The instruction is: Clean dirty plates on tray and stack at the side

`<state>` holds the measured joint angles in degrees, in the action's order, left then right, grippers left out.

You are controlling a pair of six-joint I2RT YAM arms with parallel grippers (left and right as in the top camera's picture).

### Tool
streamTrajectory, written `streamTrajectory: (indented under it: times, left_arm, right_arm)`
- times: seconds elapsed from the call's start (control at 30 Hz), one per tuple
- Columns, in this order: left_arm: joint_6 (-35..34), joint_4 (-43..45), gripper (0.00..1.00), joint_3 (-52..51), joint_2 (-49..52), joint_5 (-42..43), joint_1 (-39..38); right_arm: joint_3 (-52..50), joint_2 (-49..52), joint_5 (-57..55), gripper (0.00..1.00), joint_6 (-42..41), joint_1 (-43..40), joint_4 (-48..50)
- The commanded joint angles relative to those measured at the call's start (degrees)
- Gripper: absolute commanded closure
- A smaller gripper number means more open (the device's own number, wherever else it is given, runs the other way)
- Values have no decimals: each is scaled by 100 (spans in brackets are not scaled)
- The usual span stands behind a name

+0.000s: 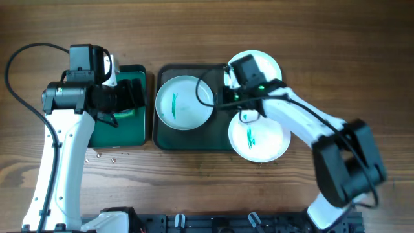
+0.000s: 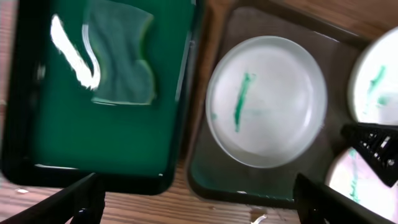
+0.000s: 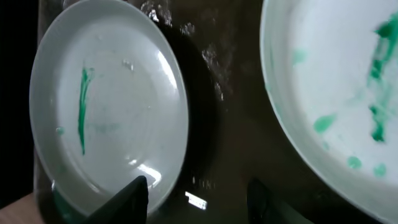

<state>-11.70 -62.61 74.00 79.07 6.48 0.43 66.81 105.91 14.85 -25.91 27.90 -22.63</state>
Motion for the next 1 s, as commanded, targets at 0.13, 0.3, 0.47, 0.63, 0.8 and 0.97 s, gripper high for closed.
streamTrajectory:
  times: [0.13, 0.3, 0.47, 0.63, 0.8, 0.97]
  left_arm:
    - [-120, 15, 6, 101, 103, -809, 52]
    - [-122, 11, 9, 101, 350, -809, 297]
    - [-114, -4, 18, 101, 584, -809, 557]
    - [-50, 9, 31, 101, 1023, -914, 586]
    - [396, 245, 36, 101, 1729, -979, 588]
    - [728, 769, 38, 101, 2382, -1003, 627]
  right_arm:
    - [907, 997, -348, 61, 44, 184, 9]
    - [905, 1213, -345, 70, 44, 234, 55]
    - [905, 1327, -527, 84, 22, 343, 24]
    - [903, 1327, -1051, 96, -20, 343, -323]
    - [894, 1327, -1102, 96, 46, 343, -348]
    - [894, 1327, -1097, 96, 160, 343, -297]
